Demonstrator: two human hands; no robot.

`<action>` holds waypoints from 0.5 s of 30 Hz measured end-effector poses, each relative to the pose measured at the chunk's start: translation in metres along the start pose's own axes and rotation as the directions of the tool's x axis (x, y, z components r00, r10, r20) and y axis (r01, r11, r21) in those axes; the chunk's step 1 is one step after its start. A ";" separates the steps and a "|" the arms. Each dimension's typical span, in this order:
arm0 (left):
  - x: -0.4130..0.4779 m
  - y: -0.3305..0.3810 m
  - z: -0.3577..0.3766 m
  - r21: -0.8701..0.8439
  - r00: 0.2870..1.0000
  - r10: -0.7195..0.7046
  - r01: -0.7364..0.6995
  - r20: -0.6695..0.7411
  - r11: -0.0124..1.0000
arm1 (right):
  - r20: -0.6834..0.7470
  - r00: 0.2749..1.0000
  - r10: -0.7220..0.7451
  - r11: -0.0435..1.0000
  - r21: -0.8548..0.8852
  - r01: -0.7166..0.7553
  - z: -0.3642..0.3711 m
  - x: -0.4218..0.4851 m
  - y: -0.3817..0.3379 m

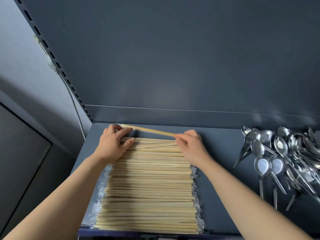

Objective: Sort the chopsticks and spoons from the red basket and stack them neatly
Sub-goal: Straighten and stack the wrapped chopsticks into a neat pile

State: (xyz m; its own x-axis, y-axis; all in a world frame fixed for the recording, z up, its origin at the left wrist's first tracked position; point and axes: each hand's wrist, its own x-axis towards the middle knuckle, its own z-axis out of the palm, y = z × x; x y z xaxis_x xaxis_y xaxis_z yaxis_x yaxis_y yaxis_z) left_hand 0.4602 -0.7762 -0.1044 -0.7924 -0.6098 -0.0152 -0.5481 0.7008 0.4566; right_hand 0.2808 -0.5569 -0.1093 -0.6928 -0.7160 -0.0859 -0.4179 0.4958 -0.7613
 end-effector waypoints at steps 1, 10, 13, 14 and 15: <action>0.002 -0.001 -0.001 0.104 1.000 0.027 -0.028 0.012 0.994 | 0.015 1.000 -0.001 0.998 -0.059 0.002 0.001 -0.001 0.001; 0.016 0.000 0.003 0.032 0.991 0.081 -0.085 0.111 0.996 | -0.002 0.999 0.032 0.999 -0.017 -0.032 -0.005 -0.003 -0.004; 0.004 -0.001 0.002 -0.134 0.984 0.138 -0.123 0.111 0.983 | -0.004 0.997 0.083 0.989 0.125 -0.082 -0.007 -0.010 -0.005; 0.000 -0.003 0.001 -0.178 0.987 0.133 -0.116 0.087 0.977 | -0.007 0.995 0.096 0.981 0.171 -0.093 -0.008 -0.014 -0.004; -0.005 -0.006 -0.001 -0.230 0.993 0.104 -0.090 0.050 0.969 | -0.030 0.993 0.112 0.971 0.217 -0.102 -0.009 -0.017 -0.002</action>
State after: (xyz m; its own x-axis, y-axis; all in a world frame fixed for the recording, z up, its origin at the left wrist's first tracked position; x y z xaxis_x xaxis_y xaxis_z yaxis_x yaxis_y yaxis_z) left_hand 0.4675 -0.7776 -0.1056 -0.8575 -0.5144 -0.0116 -0.3982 0.6492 0.6481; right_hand 0.2880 -0.5412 -0.1009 -0.7526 -0.6409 -0.1508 -0.2073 0.4481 -0.8696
